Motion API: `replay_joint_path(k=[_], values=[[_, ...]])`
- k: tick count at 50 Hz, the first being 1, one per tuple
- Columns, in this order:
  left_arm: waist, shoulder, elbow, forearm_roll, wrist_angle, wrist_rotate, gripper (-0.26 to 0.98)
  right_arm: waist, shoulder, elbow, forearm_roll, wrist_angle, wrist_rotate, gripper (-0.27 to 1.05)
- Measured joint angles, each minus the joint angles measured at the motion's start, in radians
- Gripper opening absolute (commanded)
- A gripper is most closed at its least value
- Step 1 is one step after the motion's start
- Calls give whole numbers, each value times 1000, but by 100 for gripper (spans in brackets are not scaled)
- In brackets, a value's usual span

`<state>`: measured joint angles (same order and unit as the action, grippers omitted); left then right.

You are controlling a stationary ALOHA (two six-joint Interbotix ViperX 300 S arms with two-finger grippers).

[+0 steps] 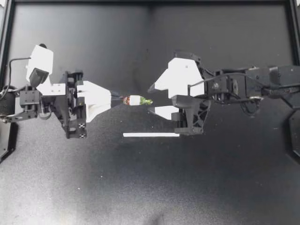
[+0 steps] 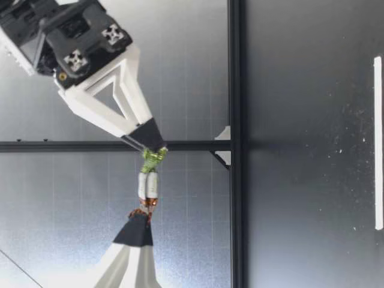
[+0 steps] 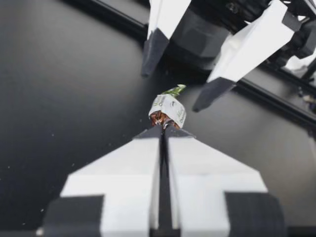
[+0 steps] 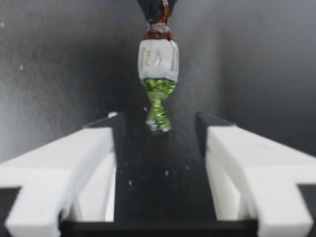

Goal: Pick up the candy and unwrap it.

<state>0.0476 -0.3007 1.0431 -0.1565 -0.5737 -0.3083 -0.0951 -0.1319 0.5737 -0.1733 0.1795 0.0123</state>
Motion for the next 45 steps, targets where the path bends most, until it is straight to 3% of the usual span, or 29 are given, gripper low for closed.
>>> replay_joint_path(k=[17,45], values=[[0,-2,-5,2,25,43,-15,0,-6,46,0,-299,-9,57],[0,-2,-12,2,26,34,-15,-2,57,35,-12,-314,-12,57]])
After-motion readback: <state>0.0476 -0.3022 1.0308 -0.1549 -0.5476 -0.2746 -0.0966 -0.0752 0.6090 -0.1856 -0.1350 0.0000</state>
